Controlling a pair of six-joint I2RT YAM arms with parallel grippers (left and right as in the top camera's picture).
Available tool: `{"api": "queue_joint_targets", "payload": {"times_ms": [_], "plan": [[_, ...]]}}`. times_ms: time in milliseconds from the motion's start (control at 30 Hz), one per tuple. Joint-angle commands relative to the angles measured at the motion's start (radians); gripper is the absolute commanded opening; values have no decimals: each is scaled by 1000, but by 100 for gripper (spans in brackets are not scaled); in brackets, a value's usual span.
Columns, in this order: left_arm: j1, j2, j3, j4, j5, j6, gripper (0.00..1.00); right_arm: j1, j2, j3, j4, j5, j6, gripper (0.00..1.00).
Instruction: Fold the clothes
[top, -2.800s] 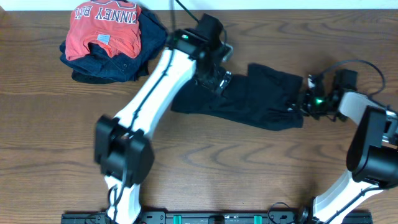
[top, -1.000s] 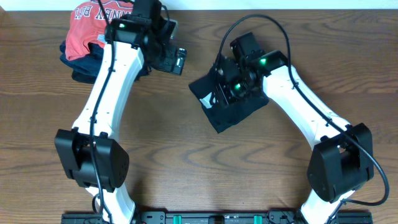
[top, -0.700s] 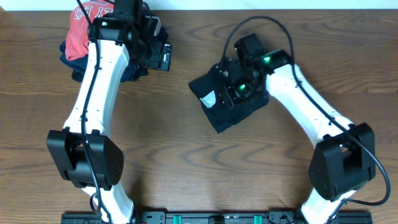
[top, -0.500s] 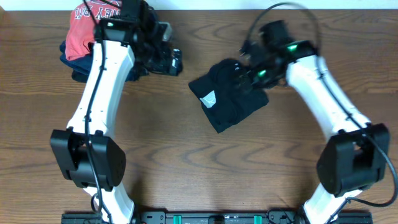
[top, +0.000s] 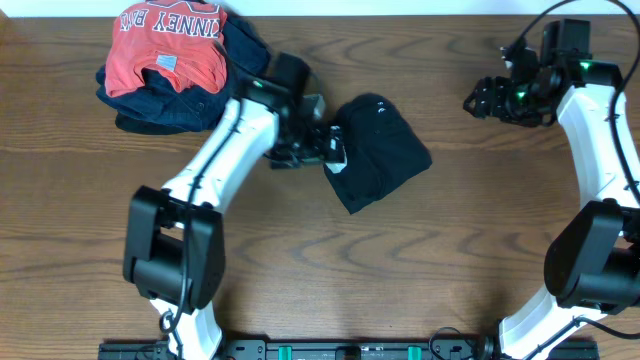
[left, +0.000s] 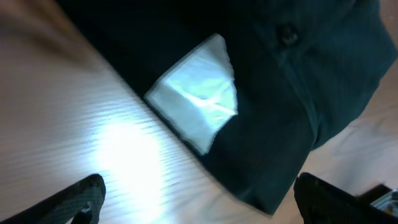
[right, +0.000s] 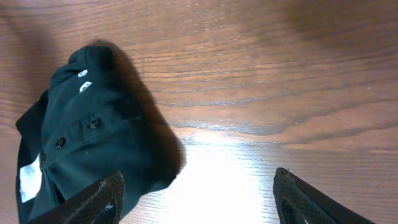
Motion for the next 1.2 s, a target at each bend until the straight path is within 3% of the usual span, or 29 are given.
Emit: {"api": "queue_joint_targets", "payload": {"times_ms": [0, 200, 600, 667, 800, 933, 1067, 1167], "plan": [[-53, 15, -63, 72, 9, -166, 98, -10, -29, 17, 0, -4, 10, 75], [-79, 15, -185, 272, 7, -282, 98, -10, -29, 17, -4, -4, 10, 75], [-71, 18, -315, 498, -56, -421, 98, -10, -29, 17, -23, -3, -1, 76], [-71, 22, -330, 526, -56, -434, 92, -10, -29, 17, -25, -3, -1, 76], [-73, 38, -335, 555, -56, -435, 60, -10, -29, 17, -27, -3, -1, 75], [-85, 72, -335, 604, -55, -449, 48, -10, -29, 17, -26, 0, -1, 76], [-91, 99, -335, 652, -56, -456, 6, -10, -29, 17, -27, 16, -1, 76], [-84, 96, -332, 691, -50, -437, 6, -10, -29, 17, -26, 23, -1, 76]]}}
